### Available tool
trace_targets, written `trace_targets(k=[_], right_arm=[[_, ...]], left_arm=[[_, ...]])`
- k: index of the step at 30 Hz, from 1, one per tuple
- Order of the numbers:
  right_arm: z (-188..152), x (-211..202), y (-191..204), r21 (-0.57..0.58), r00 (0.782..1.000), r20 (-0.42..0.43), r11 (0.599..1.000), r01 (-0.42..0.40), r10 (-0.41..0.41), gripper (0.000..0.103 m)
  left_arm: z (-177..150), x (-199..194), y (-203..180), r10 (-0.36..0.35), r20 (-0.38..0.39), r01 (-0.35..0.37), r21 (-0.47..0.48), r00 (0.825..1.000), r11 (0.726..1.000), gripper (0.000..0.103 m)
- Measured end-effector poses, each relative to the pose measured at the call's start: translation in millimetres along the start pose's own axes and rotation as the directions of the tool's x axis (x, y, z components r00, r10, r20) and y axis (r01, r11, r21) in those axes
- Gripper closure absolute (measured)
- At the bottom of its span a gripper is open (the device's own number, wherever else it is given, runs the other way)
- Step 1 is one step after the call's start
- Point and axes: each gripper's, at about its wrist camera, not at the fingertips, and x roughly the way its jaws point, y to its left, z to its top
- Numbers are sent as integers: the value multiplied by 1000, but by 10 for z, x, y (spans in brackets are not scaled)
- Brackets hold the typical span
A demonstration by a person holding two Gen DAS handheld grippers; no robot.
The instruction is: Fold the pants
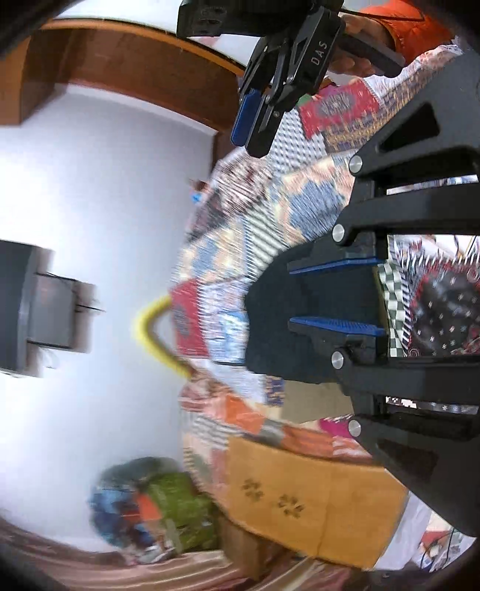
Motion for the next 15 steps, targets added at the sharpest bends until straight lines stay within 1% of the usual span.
trace_targets(k=[2, 3, 6, 7, 10, 11, 12, 14, 15], right_arm=[[68, -296, 87, -11, 998, 55, 1000, 8, -7, 61], [99, -444, 133, -13, 996, 84, 1000, 13, -11, 61], [138, -915, 235, -7, 986, 169, 1000, 8, -7, 61], [141, -1103, 295, -8, 980, 198, 1000, 9, -7, 61], [99, -1468, 438, -21, 965, 262, 1000, 23, -17, 61], [83, -1591, 485, -26, 958, 285, 999, 25, -17, 61], [61, -1702, 530, -30, 953, 304, 999, 25, -14, 61], [5, -1887, 627, -28, 942, 335, 1000, 14, -3, 61], [-24, -1970, 667, -27, 938, 347, 1000, 5, 5, 58]], left_arm=[[54, -353, -168, 5, 69, -6, 20, 998, 1000, 70], [66, -587, -278, 7, 112, -10, 27, 994, 1000, 68], [64, -1061, -504, 6, 188, -15, 44, 982, 999, 67], [45, -1241, -595, 16, 216, -28, 53, 976, 998, 67], [-39, -1699, -812, 33, 287, -56, 72, 957, 996, 65], [-70, -1801, -855, 31, 301, -55, 73, 953, 996, 61], [-121, -1976, -927, 26, 324, -52, 72, 946, 996, 59], [-215, -2226, -1040, 38, 366, -70, 72, 930, 995, 52], [-271, -2351, -1088, 44, 387, -78, 73, 921, 994, 50]])
